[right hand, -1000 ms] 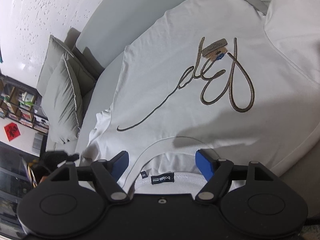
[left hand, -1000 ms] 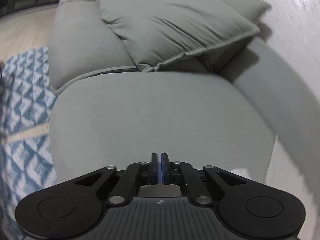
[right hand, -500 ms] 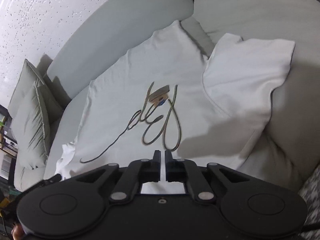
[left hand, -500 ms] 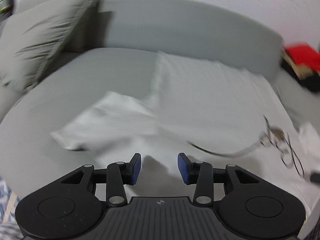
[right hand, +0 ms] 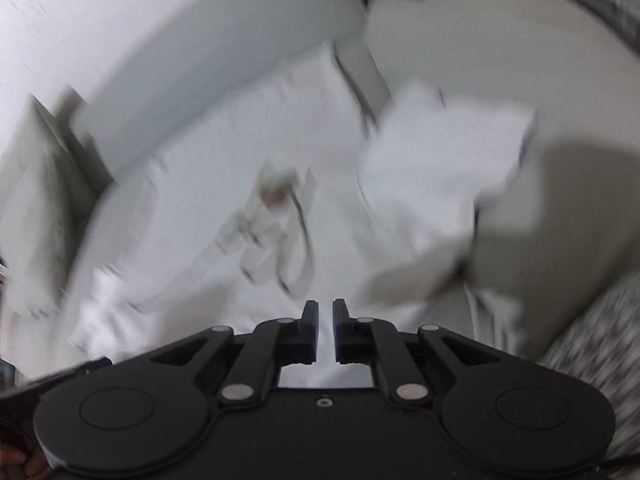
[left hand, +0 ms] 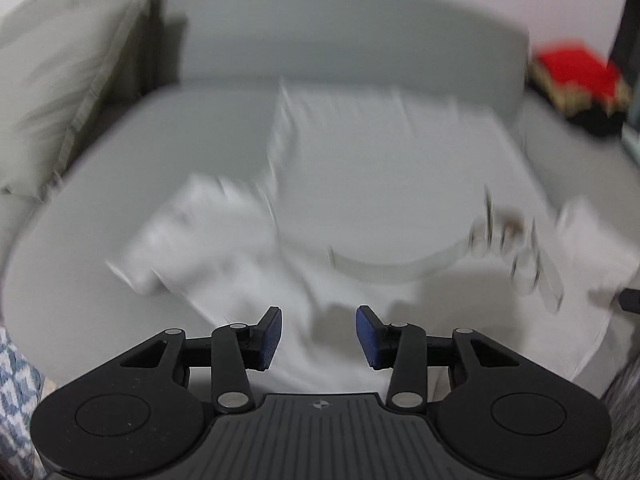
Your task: Fold clothes
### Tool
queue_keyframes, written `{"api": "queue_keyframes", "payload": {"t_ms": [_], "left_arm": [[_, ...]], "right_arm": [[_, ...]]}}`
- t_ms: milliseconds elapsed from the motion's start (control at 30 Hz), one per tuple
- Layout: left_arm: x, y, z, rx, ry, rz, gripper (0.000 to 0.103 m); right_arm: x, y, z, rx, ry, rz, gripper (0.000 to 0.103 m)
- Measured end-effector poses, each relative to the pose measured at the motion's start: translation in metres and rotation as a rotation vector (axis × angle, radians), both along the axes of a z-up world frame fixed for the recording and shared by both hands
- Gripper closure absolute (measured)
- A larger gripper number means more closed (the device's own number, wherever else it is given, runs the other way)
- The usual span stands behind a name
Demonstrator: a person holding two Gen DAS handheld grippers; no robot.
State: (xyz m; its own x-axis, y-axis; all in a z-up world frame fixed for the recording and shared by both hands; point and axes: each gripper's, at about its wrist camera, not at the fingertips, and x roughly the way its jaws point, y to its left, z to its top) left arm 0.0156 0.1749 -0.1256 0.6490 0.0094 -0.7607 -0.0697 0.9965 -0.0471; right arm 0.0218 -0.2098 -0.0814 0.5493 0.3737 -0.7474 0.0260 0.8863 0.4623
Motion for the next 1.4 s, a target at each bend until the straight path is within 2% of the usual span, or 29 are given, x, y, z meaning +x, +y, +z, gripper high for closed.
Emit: {"api": "queue_keyframes", "payload": {"t_ms": [167, 267, 333, 400, 500, 533, 567, 600, 700, 800, 967, 1067, 1167, 1300, 1367, 1400], "left_arm": [[0.003, 0.013, 0.075, 0.008, -0.208, 0.028, 0.058], [0.022, 0.016, 0.091, -0.014, -0.259, 0.013, 0.055], [0.041, 0.016, 0.089, -0.027, -0.258, 0.008, 0.055], [0.064, 0.013, 0.071, -0.034, -0.232, 0.001, 0.055], [0.101, 0.008, 0.024, -0.019, -0.142, 0.004, 0.061], [0.113, 0.006, 0.008, -0.014, -0.112, 0.005, 0.071], [0.122, 0.006, -0.008, -0.015, -0.088, 0.006, 0.084], [0.132, 0.006, -0.024, -0.017, -0.064, 0.007, 0.086], [0.153, 0.013, -0.063, -0.028, -0.043, 0.034, 0.085], [0.178, 0.016, -0.087, 0.023, -0.014, 0.028, 0.085], [0.205, 0.023, -0.111, 0.043, 0.067, 0.039, 0.083], [0.204, 0.031, -0.111, 0.009, 0.077, 0.064, 0.081], [0.203, 0.036, -0.111, -0.016, 0.079, 0.077, 0.078], [0.203, 0.034, -0.112, -0.008, 0.078, 0.081, 0.077], [0.204, 0.033, -0.113, 0.003, 0.076, 0.083, 0.076], [0.204, 0.032, -0.113, 0.01, 0.076, 0.084, 0.074]], "right_arm": [[0.013, -0.014, 0.088, 0.129, -0.203, 0.029, 0.089], [0.03, -0.019, 0.12, 0.196, -0.276, 0.035, 0.084], [0.047, -0.016, 0.125, 0.215, -0.297, 0.038, 0.073], [0.067, -0.014, 0.115, 0.209, -0.292, 0.02, 0.061], [0.106, -0.013, 0.07, 0.205, -0.218, -0.024, 0.062], [0.118, -0.014, 0.049, 0.196, -0.184, -0.05, 0.063], [0.129, -0.017, 0.028, 0.185, -0.15, -0.078, 0.076], [0.139, -0.02, 0.008, 0.17, -0.119, -0.105, 0.093], [0.16, -0.028, -0.041, 0.084, -0.065, -0.18, 0.095], [0.172, -0.028, -0.07, 0.016, -0.017, -0.216, 0.094], [0.189, -0.02, -0.082, -0.141, -0.019, -0.149, 0.091], [0.2, -0.024, -0.09, -0.107, 0.034, -0.078, 0.085], [0.201, -0.023, -0.093, -0.098, 0.022, -0.025, 0.081], [0.198, -0.007, -0.1, -0.197, -0.025, 0.028, 0.086], [0.195, 0.002, -0.101, -0.247, -0.061, 0.048, 0.099], [0.192, 0.006, -0.099, -0.276, -0.082, 0.047, 0.1]]}}
